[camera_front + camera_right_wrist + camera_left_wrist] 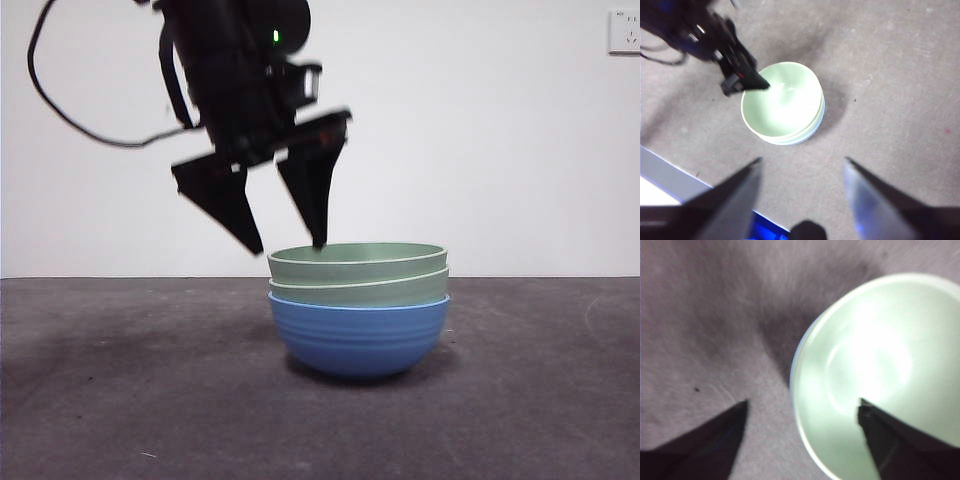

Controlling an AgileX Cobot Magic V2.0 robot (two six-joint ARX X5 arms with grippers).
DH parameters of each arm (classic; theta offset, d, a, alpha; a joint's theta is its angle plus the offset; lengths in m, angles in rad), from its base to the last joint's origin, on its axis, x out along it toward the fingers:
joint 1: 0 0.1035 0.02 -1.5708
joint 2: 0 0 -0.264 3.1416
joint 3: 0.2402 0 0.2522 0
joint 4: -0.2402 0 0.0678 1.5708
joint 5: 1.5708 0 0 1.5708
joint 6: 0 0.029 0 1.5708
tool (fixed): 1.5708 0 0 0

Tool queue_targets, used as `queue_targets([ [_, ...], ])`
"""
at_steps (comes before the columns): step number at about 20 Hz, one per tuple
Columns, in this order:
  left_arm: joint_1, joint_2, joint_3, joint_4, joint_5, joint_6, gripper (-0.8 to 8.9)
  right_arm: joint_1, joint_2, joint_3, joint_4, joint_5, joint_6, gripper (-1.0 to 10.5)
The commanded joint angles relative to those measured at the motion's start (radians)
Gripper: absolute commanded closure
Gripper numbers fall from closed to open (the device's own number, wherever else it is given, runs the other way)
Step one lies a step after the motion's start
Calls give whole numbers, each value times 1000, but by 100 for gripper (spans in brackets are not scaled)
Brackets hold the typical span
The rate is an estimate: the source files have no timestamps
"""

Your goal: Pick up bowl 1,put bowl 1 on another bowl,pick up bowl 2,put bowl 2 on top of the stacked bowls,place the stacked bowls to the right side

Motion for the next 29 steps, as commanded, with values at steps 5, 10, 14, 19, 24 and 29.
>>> queue_targets([
  [5, 0, -146, 163, -200, -3, 45, 431, 1, 153, -2, 65, 2, 13, 454],
  [10, 0, -325, 225, -291, -3, 68, 432, 0, 392, -2, 193, -5, 35, 454],
  [14, 0, -465, 225, -330, -3, 68, 432, -22, 602, -2, 284, -69, 78, 454],
  [19, -1, -566, 225, -370, -3, 68, 432, -51, 778, -2, 367, -112, 127, 469],
  [24, -1, -586, 225, -391, -2, 67, 432, -58, 856, -2, 367, -163, 129, 549],
  [29, -1, -586, 225, -396, -2, 67, 432, -58, 879, -2, 367, -163, 126, 774],
])
